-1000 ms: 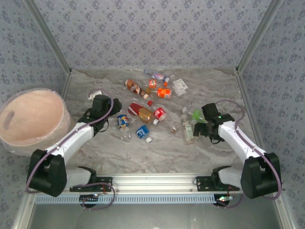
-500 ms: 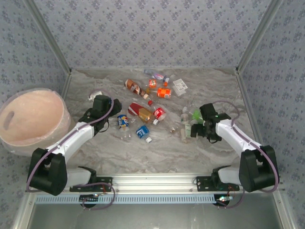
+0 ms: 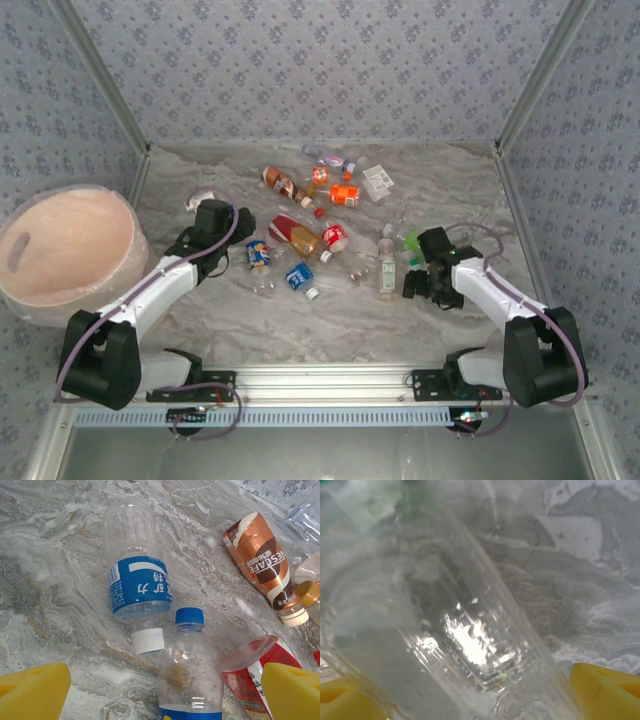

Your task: Put the plastic bottles in the bin

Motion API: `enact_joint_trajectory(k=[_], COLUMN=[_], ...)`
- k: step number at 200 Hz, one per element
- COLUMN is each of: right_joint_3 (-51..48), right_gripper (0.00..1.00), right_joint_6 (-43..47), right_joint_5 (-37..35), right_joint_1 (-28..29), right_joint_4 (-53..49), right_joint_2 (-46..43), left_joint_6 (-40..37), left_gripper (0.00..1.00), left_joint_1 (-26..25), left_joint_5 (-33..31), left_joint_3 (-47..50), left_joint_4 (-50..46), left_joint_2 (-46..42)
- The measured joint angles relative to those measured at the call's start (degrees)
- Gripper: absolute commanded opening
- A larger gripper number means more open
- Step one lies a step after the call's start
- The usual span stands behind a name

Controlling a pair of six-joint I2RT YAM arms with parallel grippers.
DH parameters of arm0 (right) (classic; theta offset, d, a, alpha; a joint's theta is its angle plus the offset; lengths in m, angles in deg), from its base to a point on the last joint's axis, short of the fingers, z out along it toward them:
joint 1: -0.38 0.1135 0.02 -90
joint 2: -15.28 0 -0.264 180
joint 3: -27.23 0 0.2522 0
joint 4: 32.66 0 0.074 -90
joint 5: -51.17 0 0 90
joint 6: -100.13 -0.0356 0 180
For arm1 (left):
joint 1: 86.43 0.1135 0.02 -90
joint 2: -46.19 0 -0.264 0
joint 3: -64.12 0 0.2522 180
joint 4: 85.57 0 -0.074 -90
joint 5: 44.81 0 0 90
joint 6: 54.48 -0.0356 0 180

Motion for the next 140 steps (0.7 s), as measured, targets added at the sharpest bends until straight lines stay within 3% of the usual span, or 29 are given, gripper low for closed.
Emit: enact_joint_trajectory(k=[82, 140], right_joint_3=[-0.57, -0.57], right_gripper=[0.63, 0.53], right_joint_6=[-1.18, -0.66], right_joint_5=[-2.01, -4.44], right_joint_1=[3.45, 7.5], right_joint_4=[2.03, 2.67], right_joint_2=[0.28, -8.31], left_joint_6=[-0.37, -2.25], left_gripper=[0.98, 0.98], left_joint_1=[0.0, 0.0], left_joint_5=[1.92, 4.04], left_joint_3=[0.46, 1.57], left_joint_4=[1.2, 3.69], left_joint_2=[-0.87, -5.14])
